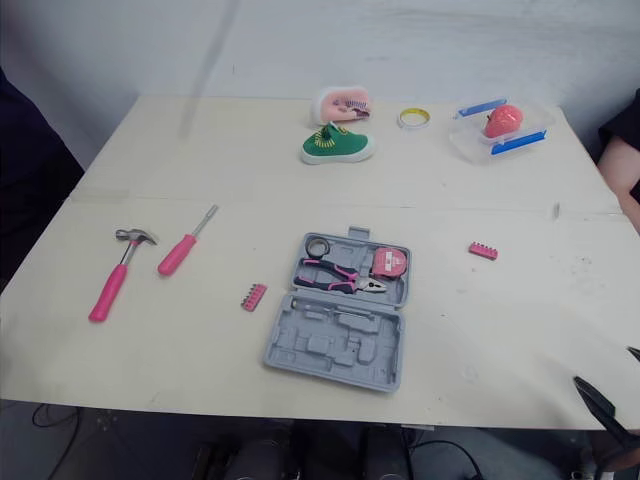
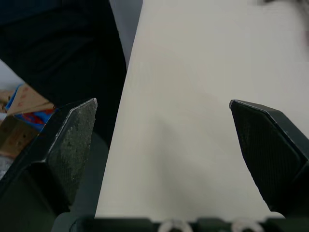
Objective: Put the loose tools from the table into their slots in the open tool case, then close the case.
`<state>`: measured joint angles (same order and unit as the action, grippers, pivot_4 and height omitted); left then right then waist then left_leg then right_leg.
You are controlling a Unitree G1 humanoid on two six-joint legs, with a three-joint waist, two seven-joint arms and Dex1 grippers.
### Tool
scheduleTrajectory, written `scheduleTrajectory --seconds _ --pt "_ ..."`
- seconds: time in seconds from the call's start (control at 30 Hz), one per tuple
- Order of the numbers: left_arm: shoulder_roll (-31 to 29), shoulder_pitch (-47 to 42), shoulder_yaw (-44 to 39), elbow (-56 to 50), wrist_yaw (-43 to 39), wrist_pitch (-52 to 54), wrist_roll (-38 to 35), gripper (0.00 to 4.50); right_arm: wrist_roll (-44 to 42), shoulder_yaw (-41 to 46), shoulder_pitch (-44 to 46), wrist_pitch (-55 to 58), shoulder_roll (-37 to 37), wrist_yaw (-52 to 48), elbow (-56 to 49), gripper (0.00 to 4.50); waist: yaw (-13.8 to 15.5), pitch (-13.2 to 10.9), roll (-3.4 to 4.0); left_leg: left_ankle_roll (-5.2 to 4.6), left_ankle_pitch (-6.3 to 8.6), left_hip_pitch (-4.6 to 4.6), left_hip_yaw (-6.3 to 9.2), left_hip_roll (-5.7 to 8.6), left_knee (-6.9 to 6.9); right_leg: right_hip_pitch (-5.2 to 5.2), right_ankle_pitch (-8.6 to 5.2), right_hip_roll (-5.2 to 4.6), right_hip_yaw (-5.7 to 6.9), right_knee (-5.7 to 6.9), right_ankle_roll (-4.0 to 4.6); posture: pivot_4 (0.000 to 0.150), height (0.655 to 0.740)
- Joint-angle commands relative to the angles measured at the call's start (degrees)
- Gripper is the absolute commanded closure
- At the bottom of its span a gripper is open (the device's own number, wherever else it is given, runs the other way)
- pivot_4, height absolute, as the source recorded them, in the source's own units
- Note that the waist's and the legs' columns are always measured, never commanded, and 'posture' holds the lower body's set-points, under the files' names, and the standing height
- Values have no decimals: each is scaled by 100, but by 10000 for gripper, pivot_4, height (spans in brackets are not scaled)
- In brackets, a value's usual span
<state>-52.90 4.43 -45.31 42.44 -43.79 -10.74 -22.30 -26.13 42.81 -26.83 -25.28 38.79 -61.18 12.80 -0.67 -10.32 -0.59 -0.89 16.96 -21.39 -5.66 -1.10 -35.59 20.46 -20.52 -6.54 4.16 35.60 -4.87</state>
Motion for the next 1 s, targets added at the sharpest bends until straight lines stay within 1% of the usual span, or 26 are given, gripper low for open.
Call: scheduleTrajectory --seconds 0.03,0.1,0.2,0.3,0.43,0.53,0.6,0.63,0.73,0.8,0.9,1.0 --pt "-31 -2 -35 -255 0 156 -147 468 -175 51 8 3 50 -6 -143 0 -10 0 0 0 0 -4 -1 0 4 4 -1 0 2 -1 1 1500 7400" --pt "-15 -18 205 -661 19 716 -141 468 -432 -395 397 258 7 -69 -746 0 -18 0 0 2 0 -5 -3 1 11 5 -2 0 9 -3 3 1500 7400" --pt "-33 -58 665 -1537 -60 1744 -207 468 -861 -803 1005 689 -184 268 -1529 0 -98 -2 -4 -5 -7 -5 -6 2 5 4 -1 0 13 10 1 1500 7400" --pt "-142 -293 956 -2288 325 3027 -289 468 -853 -1233 1325 853 -268 351 -2187 0 -92 -3 -3 -1 -21 -2 -4 2 -12 4 1 0 10 37 -3 1500 7400" --pt "-237 -666 1240 -3109 807 4605 -380 468 -933 -1771 1747 1111 -244 315 -2736 0 -86 -3 -5 3 -29 -3 1 2 -10 5 1 0 15 41 -3 1500 7400" --pt "-244 -987 1443 -3395 1057 5358 -359 468 -1030 -2112 1982 1301 -197 169 -3014 0 -86 -5 -10 -28 -48 -5 0 5 -17 4 2 0 15 44 -5 1500 7400" --pt "-224 -1178 1620 -3580 1211 5769 -319 468 -1119 -2300 2064 1383 -138 -69 -3124 0 -85 -6 -11 -25 -51 -5 0 6 -17 3 2 1 15 43 -6 1500 7400" --pt "-211 -1255 1677 -3628 1262 5915 -300 468 -1149 -2352 2088 1410 -116 -155 -3146 0 -83 -6 -12 -8 -61 -5 0 6 -17 3 2 1 15 43 -6 1500 7400" --pt "-154 -1544 1968 -3597 1361 6135 -203 468 -1180 -2530 2181 1454 -84 -383 -3185 0 -78 -14 -24 -5 -63 -6 0 7 -17 3 3 1 16 43 -6 1500 7400" --pt "-174 -1774 2348 -3245 1363 6092 31 468 -1244 -2711 2257 1571 -42 -567 -3230 0 -79 -16 -31 -5 -65 -6 0 7 -20 3 3 1 17 46 -6 1500 7400" --pt "-53 -2143 2564 -2817 1436 6102 139 468 -1374 -2833 2348 1740 -40 -724 -3246 0 -92 -17 -33 -5 -65 -6 -1 7 -22 4 3 1 17 49 -6 1500 7400" --pt "-21 -2335 2800 -2482 1291 6103 239 468 -1361 -2938 2503 1772 -90 -849 -3145 0 -77 -19 -37 -4 -65 -7 -1 7 -24 5 3 2 18 49 -6 1500 7400"
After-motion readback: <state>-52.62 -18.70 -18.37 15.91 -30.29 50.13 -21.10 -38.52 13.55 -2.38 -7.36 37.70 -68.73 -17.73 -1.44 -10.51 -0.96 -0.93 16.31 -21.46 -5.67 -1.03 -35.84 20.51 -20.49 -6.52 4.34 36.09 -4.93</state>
